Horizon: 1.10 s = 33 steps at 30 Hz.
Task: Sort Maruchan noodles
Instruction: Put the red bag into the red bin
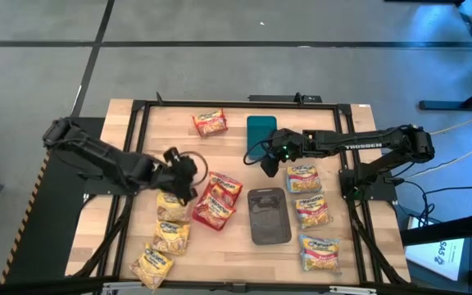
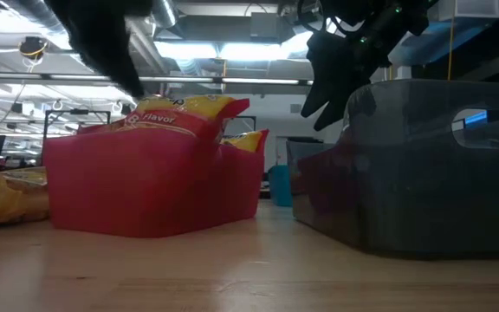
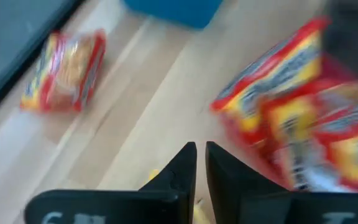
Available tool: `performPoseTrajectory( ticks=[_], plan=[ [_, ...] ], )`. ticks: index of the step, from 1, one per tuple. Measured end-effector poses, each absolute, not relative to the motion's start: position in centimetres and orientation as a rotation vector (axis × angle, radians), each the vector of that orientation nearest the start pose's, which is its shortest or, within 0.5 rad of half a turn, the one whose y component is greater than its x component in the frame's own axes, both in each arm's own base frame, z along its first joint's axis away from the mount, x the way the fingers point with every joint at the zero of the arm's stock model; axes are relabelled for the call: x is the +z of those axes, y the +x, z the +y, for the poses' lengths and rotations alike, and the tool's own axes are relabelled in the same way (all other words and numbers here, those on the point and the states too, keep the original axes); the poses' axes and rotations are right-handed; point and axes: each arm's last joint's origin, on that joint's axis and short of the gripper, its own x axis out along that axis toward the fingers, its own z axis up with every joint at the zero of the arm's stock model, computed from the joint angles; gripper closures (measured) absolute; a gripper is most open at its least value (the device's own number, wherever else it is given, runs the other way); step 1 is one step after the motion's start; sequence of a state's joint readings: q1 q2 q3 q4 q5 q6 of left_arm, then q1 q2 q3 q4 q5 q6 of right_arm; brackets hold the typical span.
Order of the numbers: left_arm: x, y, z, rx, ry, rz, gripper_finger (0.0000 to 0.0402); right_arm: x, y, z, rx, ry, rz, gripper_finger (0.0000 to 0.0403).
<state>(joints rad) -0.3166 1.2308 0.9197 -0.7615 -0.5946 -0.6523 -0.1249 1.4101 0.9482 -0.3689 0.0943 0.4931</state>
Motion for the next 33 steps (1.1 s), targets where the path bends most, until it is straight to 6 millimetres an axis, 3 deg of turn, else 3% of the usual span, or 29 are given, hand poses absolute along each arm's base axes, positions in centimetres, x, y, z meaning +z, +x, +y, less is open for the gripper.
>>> performPoseTrajectory(
  ticks=[4, 11, 17, 21, 27, 33],
  plan=[
    [24.4, 22.4, -1.6, 0.623, -0.180, 0.915, 0.0357, 23.7, 28.6, -3.9, -0.405, 0.476, 0.766, 0.0150],
    [24.7, 22.8, 5.9, 0.633, -0.347, 0.897, 0.0327, 23.7, 28.6, -3.9, -0.405, 0.476, 0.766, 0.0150],
    [24.6, 21.1, 13.2, 0.652, -0.510, 0.813, 0.0319, 23.7, 28.6, -3.9, -0.405, 0.476, 0.765, 0.0150],
    [23.1, 19.5, 17.1, 0.674, -0.671, 0.805, 0.0318, 23.7, 28.7, -3.9, -0.404, 0.476, 0.763, 0.0150],
    [19.8, 19.5, 20.0, 0.594, -0.934, 0.808, 0.0318, 23.7, 28.7, -3.9, -0.405, 0.475, 0.763, 0.0150],
    [17.5, 19.8, 20.6, 0.629, -1.037, 0.880, 0.0318, 23.8, 28.7, -3.9, -0.404, 0.475, 0.762, 0.0150]
  ],
)
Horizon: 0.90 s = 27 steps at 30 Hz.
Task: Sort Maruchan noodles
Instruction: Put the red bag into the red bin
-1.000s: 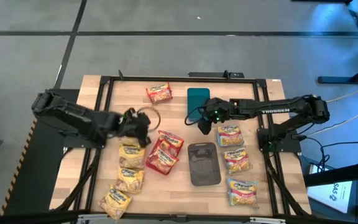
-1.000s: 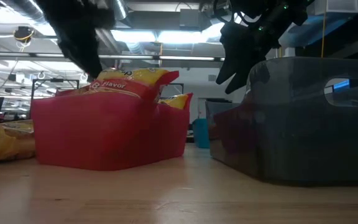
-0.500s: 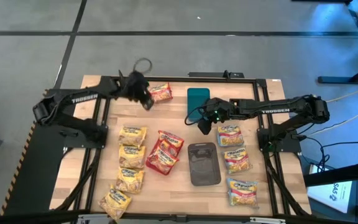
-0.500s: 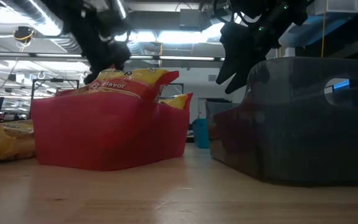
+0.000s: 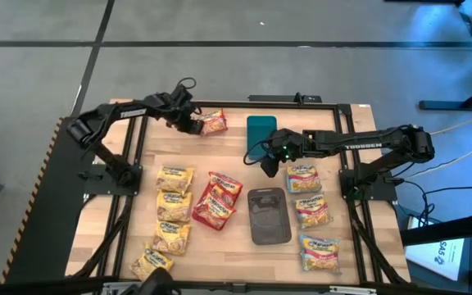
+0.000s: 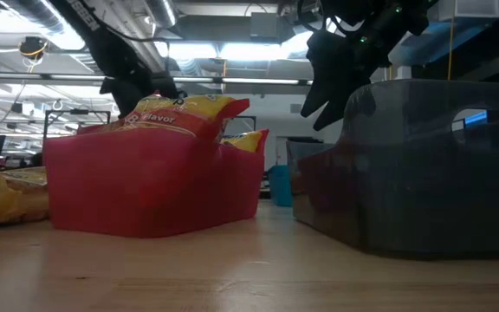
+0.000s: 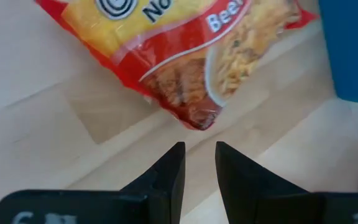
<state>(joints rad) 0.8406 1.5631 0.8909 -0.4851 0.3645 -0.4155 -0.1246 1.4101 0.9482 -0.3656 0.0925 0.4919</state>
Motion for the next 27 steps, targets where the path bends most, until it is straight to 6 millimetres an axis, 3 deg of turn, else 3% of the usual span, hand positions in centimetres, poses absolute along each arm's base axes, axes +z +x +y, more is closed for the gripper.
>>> performPoseTrajectory(
  ticks=[9, 20, 27],
  plan=[
    [17.2, 19.7, 20.8, 0.783, -1.070, 0.872, 0.0318, 23.8, 28.7, -3.8, -0.392, 0.480, 0.764, 0.0150],
    [17.3, 19.9, 21.1, 0.827, -1.172, 0.803, 0.0318, 23.8, 28.7, -3.8, -0.372, 0.464, 0.769, 0.0150],
    [15.3, 20.6, 21.5, 0.870, -1.282, 0.809, 0.0318, 23.8, 28.7, -3.8, -0.367, 0.464, 0.769, 0.0150]
  ],
)
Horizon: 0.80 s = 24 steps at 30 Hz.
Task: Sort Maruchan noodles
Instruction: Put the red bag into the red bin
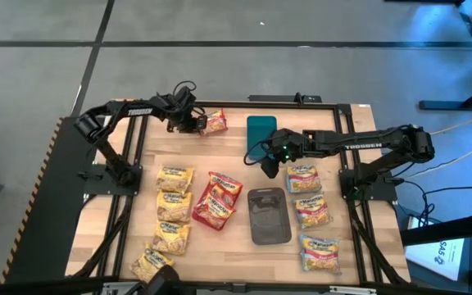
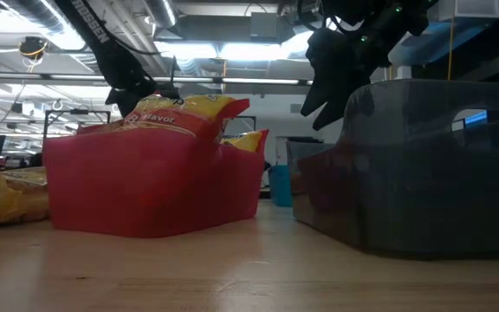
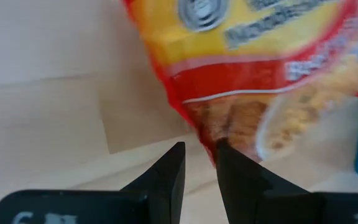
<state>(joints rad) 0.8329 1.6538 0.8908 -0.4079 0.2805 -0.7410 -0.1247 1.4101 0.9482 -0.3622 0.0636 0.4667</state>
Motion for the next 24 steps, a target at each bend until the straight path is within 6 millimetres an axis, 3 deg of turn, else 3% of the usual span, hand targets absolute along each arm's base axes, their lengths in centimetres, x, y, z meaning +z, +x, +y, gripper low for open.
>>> performPoseTrajectory(
  ticks=[10, 14, 21, 24],
  plan=[
    [14.6, 22.2, 22.2, 0.833, -1.347, 0.672, 0.0318, 23.8, 28.7, -3.7, -0.355, 0.468, 0.771, 0.0150],
    [13.9, 22.4, 22.3, 0.846, -1.353, 0.691, 0.0321, 23.8, 28.7, -3.7, -0.346, 0.472, 0.773, 0.0150],
    [12.6, 23.3, 21.6, 0.790, -1.294, 0.766, 0.0391, 23.8, 28.7, -3.7, -0.338, 0.476, 0.775, 0.0150],
    [12.7, 23.8, 21.2, 0.769, -1.236, 0.781, 0.0399, 23.8, 28.7, -3.7, -0.338, 0.476, 0.775, 0.0150]
  ],
)
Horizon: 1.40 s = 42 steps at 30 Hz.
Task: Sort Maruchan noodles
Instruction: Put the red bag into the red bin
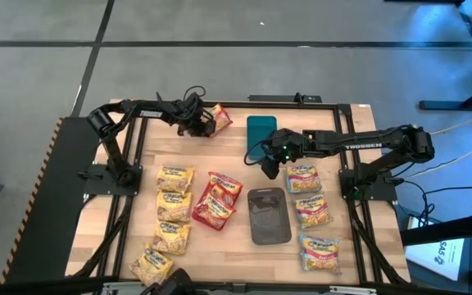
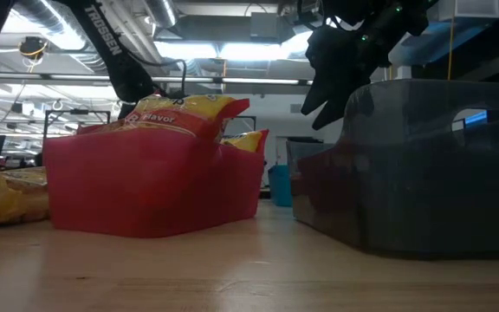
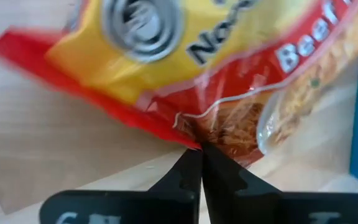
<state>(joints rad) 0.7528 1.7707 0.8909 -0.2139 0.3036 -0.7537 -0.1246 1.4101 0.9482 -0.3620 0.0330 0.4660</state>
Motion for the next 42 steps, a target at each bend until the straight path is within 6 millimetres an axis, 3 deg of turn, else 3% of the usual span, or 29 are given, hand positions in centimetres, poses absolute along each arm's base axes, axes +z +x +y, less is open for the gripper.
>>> performPoseTrajectory(
  ticks=[8, 15, 26, 32, 42],
  plan=[
    [15.6, 24.1, 19.8, 0.691, -1.089, 0.760, 0.0401, 23.8, 28.7, -3.7, -0.338, 0.476, 0.775, 0.0150],
    [20.3, 23.5, 17.9, 0.639, -0.942, 0.681, 0.0401, 23.8, 28.7, -3.7, -0.340, 0.481, 0.775, 0.0150],
    [27.9, 22.4, 12.9, 0.524, -0.772, 0.412, 0.0401, 23.8, 28.7, -3.7, -0.349, 0.491, 0.772, 0.0150],
    [30.6, 22.0, 9.0, 0.371, -0.748, 0.338, 0.0401, 23.7, 28.7, -3.7, -0.360, 0.508, 0.774, 0.0150],
    [32.8, 22.0, 0.6, 0.130, -0.715, 0.302, 0.0401, 23.7, 28.7, -3.7, -0.378, 0.538, 0.769, 0.0150]
  ],
)
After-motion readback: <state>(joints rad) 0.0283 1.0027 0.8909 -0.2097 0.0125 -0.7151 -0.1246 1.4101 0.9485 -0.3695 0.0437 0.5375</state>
